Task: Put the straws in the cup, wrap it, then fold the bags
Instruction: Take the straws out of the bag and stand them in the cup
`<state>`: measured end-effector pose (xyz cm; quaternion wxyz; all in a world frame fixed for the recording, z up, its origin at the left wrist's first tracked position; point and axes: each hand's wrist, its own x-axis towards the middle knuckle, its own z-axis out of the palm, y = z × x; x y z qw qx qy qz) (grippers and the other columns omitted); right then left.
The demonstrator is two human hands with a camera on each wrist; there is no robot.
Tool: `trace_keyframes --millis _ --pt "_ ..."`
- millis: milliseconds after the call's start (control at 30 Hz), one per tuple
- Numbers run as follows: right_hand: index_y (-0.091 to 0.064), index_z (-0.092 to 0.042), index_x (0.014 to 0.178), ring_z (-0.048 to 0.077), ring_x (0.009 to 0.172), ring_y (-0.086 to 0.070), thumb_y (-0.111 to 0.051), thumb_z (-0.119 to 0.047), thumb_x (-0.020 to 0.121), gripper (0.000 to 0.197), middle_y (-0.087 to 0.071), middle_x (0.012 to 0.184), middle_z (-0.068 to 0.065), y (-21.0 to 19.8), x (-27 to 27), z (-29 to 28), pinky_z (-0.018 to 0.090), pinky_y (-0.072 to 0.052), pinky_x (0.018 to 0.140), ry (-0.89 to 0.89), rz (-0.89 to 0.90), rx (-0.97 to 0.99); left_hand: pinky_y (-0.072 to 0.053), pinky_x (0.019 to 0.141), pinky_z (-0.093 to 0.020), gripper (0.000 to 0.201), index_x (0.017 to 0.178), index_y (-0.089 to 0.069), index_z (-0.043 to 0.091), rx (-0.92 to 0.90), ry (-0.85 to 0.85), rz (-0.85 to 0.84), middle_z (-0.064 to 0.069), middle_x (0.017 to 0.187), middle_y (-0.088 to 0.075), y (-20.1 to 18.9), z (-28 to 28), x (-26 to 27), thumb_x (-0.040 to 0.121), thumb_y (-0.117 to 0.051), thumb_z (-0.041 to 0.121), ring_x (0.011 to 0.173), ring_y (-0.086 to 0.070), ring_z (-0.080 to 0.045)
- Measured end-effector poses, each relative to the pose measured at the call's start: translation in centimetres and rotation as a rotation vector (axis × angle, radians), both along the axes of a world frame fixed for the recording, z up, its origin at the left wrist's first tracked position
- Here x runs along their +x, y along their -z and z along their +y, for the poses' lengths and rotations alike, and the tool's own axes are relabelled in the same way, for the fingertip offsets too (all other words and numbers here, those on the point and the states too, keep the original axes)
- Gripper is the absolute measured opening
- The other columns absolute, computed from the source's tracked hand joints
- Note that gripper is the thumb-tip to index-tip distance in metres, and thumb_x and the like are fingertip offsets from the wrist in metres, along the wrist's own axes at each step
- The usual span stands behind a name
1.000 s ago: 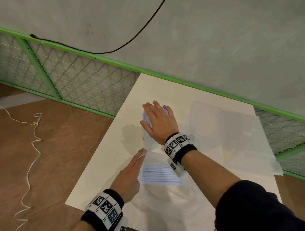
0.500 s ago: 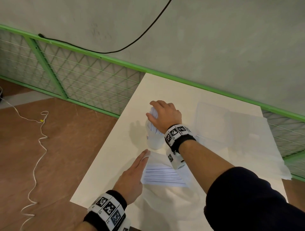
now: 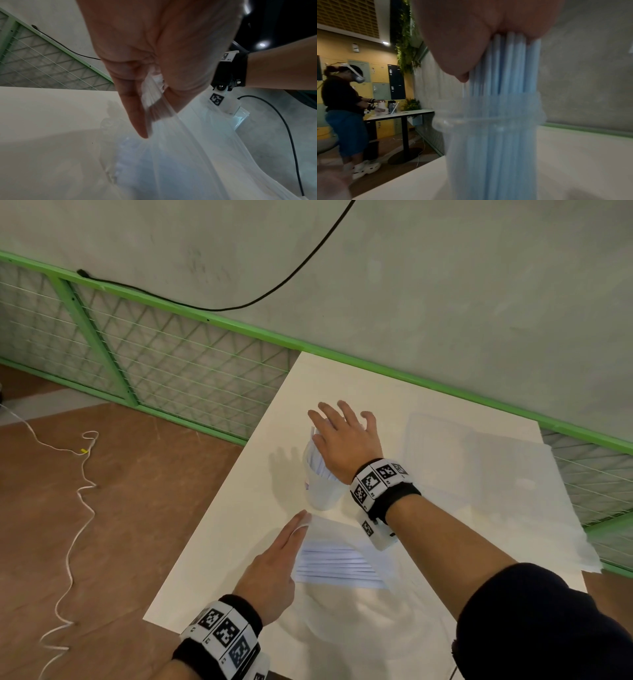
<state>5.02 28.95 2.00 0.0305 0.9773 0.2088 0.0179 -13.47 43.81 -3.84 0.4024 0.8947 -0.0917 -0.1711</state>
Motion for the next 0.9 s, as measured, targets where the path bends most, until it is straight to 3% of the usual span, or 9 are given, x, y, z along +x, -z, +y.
trace_keyframes --millis 100,167,233,300,367,500,633,733,900 --pt "-0.021 -0.035 0.152 0.023 0.15 0.001 -0.014 -0.059 0.099 0.058 -0.006 0.163 -0.01 -1.8 -1.0 0.0 0.056 -0.007 0.111 -0.024 -0.027 0.066 -0.046 0.097 -0.026 0.098 0.151 -0.003 0.04 -0.006 -0.002 -0.001 0.039 0.15 0.012 0.0 0.0 0.1 0.077 -0.039 -0.012 0.13 -0.042 -0.006" --pt "-0.044 -0.029 0.14 0.026 0.143 -0.026 -0.029 -0.044 0.099 0.046 -0.031 0.156 -0.004 -3.3 -2.6 -0.1 0.053 -0.021 0.105 -0.102 -0.164 0.228 -0.047 0.095 -0.025 0.097 0.151 -0.004 0.04 0.004 0.004 0.002 0.039 0.15 0.012 -0.1 0.0 0.1 0.077 -0.039 -0.012 0.127 -0.045 -0.006" --pt "-0.065 -0.017 0.113 0.03 0.106 -0.06 -0.042 -0.017 0.087 0.034 -0.065 0.12 0.004 -3.9 -5.1 -0.4 0.046 -0.043 0.085 -0.249 -0.273 0.431 -0.049 0.091 -0.027 0.098 0.151 -0.004 0.041 0.015 -0.001 0.006 0.04 0.149 0.013 -0.1 -0.1 0.0 0.076 -0.04 -0.012 0.118 -0.053 -0.009" --pt "-0.067 -0.014 0.088 0.028 0.068 -0.063 -0.039 -0.007 0.076 0.03 -0.068 0.08 0.003 -2.9 -8.8 -1.0 0.039 -0.051 0.056 -0.355 -0.238 0.535 -0.052 0.087 -0.032 0.099 0.15 -0.003 0.042 0.034 -0.007 0.012 0.042 0.148 0.015 -0.1 -0.2 0.0 0.075 -0.041 -0.011 0.108 -0.06 -0.015" --pt "-0.062 -0.016 0.077 0.026 0.054 -0.058 -0.039 -0.006 0.072 0.025 -0.061 0.066 0.001 -0.9 -12.7 -1.8 0.033 -0.047 0.043 -0.349 -0.09 0.451 -0.051 0.088 -0.028 0.098 0.15 -0.003 0.043 0.039 -0.004 0.014 0.043 0.146 0.017 0.1 -0.4 0.0 0.077 -0.041 -0.01 0.11 -0.059 -0.013" --pt "-0.064 -0.01 0.099 0.033 0.075 -0.062 -0.057 0.0 0.075 0.026 -0.063 0.089 0.009 5.7 -17.3 -3.7 0.037 -0.046 0.053 -0.134 0.323 0.083 -0.048 0.094 -0.025 0.1 0.151 -0.006 0.039 -0.004 0.045 -0.028 0.039 0.151 0.012 0.4 -1.1 0.0 0.075 -0.041 -0.015 0.129 -0.044 -0.006" --pt "-0.07 -0.018 0.09 0.02 0.065 -0.061 -0.084 -0.015 0.046 0.047 -0.064 0.08 -0.002 10.5 -18.6 -4.9 0.03 -0.047 0.048 -0.019 0.308 -0.063 -0.045 0.09 -0.014 0.099 0.152 -0.006 0.037 -0.022 0.077 -0.02 0.035 0.153 0.009 0.5 -2.2 0.0 0.075 -0.041 -0.016 0.124 -0.046 -0.006" --pt "-0.071 -0.02 0.085 0.02 0.066 -0.062 -0.087 -0.021 0.047 0.041 -0.064 0.079 -0.002 11.9 -19.0 -5.1 0.031 -0.051 0.053 0.02 0.248 -0.059 -0.035 0.09 -0.004 0.099 0.152 -0.007 0.034 -0.031 0.089 -0.02 0.031 0.155 0.006 0.9 -2.6 -0.1 0.074 -0.041 -0.017 0.129 -0.043 -0.008" --pt "-0.07 -0.022 0.079 0.02 0.065 -0.061 -0.086 -0.021 0.051 0.032 -0.063 0.076 -0.002 12.1 -19.1 -5.3 0.031 -0.051 0.054 0.057 0.223 -0.047 -0.032 0.096 -0.007 0.099 0.152 -0.01 0.034 -0.048 0.083 -0.029 0.03 0.156 0.003 0.8 -2.9 -0.1 0.074 -0.04 -0.018 0.132 -0.04 -0.009"
